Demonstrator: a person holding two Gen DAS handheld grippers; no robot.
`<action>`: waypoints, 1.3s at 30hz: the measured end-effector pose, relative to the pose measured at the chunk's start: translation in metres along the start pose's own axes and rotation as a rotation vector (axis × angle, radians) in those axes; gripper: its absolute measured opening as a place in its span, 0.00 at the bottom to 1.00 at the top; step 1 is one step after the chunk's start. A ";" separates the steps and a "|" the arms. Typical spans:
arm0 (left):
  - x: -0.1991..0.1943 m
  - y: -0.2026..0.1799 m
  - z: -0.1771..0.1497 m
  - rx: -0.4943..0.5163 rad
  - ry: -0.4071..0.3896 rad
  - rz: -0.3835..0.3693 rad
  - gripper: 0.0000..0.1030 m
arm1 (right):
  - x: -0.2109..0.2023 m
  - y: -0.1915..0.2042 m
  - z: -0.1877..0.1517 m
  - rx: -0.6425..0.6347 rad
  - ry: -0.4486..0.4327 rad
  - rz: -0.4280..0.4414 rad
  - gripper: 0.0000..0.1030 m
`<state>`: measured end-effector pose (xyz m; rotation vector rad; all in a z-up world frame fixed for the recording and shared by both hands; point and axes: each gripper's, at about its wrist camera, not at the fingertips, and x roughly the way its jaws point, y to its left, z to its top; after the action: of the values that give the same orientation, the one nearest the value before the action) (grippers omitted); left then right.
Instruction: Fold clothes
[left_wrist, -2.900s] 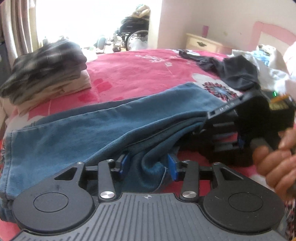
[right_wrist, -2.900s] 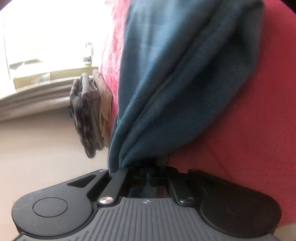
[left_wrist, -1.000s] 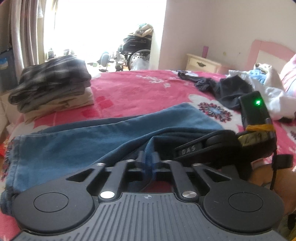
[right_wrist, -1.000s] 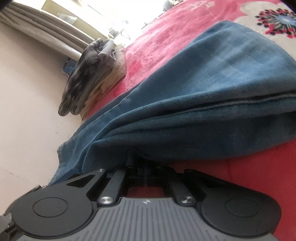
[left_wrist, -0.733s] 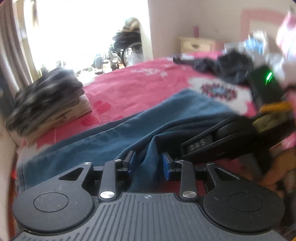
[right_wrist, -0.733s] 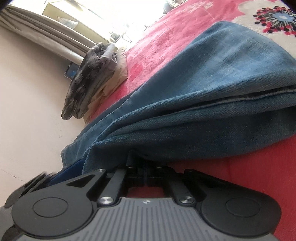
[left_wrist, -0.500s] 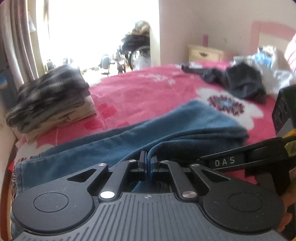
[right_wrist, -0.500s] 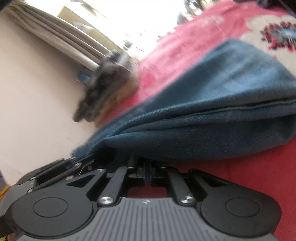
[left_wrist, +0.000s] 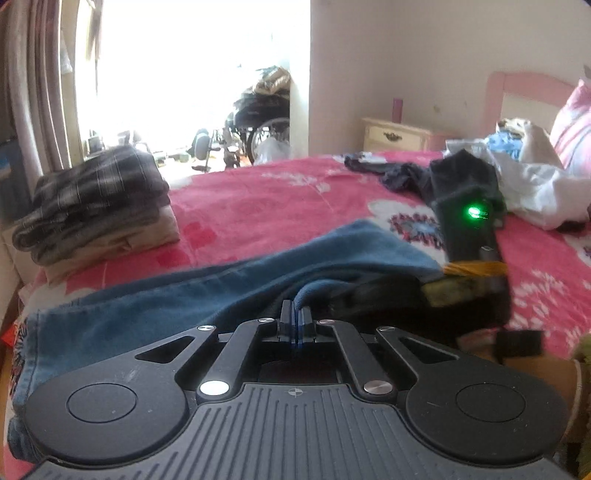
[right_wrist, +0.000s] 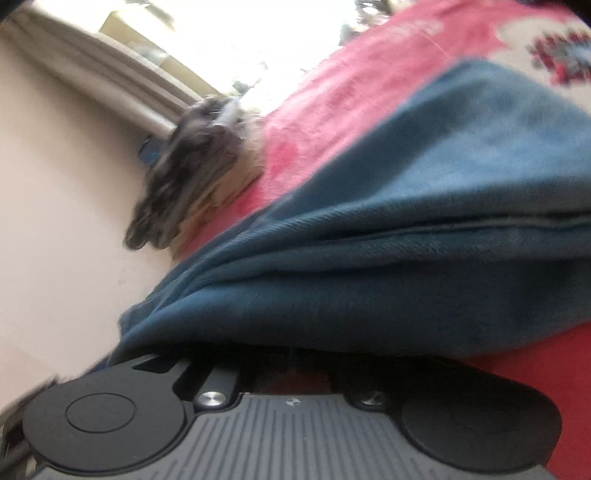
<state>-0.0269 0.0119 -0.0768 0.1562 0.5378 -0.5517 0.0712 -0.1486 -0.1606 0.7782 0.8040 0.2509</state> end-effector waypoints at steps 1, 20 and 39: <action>0.000 0.000 -0.001 0.000 -0.002 0.000 0.00 | -0.001 -0.003 0.000 0.030 0.000 0.004 0.00; 0.007 -0.017 -0.025 0.203 0.091 -0.038 0.07 | -0.089 -0.034 0.006 0.113 0.115 -0.119 0.22; 0.005 -0.014 -0.033 0.269 0.163 -0.066 0.25 | -0.080 -0.052 0.036 0.187 0.212 -0.067 0.27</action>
<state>-0.0456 0.0076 -0.1076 0.4433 0.6276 -0.6789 0.0385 -0.2424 -0.1382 0.9089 1.0634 0.2025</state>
